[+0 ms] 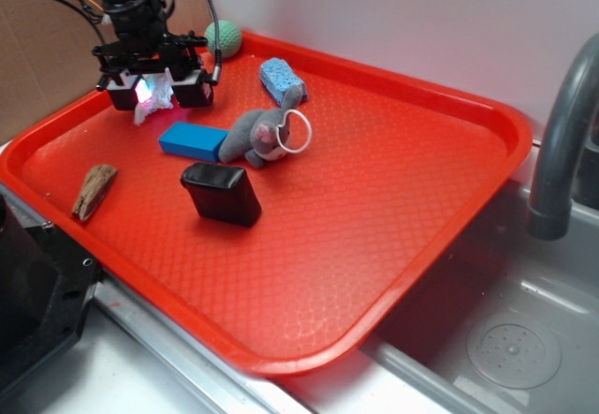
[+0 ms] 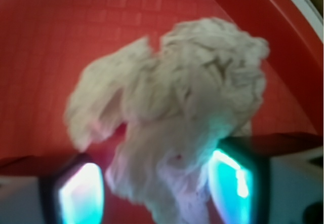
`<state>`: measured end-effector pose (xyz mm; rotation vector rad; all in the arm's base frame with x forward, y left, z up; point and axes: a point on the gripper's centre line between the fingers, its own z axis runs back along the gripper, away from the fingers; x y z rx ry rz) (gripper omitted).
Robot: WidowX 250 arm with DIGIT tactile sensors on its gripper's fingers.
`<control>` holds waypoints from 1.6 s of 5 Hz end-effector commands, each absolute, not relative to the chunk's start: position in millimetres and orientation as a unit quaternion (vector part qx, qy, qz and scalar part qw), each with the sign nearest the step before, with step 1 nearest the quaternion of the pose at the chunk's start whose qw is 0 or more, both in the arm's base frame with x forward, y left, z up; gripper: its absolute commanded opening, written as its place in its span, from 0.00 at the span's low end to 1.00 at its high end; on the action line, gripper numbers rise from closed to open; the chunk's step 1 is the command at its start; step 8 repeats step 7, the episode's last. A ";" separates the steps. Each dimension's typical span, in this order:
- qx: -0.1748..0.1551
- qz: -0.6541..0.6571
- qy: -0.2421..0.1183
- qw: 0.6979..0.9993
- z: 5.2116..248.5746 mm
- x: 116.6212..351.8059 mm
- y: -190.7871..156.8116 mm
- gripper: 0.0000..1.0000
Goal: Grab the white paper.
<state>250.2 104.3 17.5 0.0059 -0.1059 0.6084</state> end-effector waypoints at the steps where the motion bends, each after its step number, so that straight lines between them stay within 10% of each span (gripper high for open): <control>1: 0.019 0.248 -0.078 0.966 53.5 236.7 101.9 0.00; 4: -0.011 0.045 -0.016 0.999 176.4 175.5 3.8 0.00; 8: -0.007 -0.061 -0.015 0.998 175.0 190.8 -39.5 0.00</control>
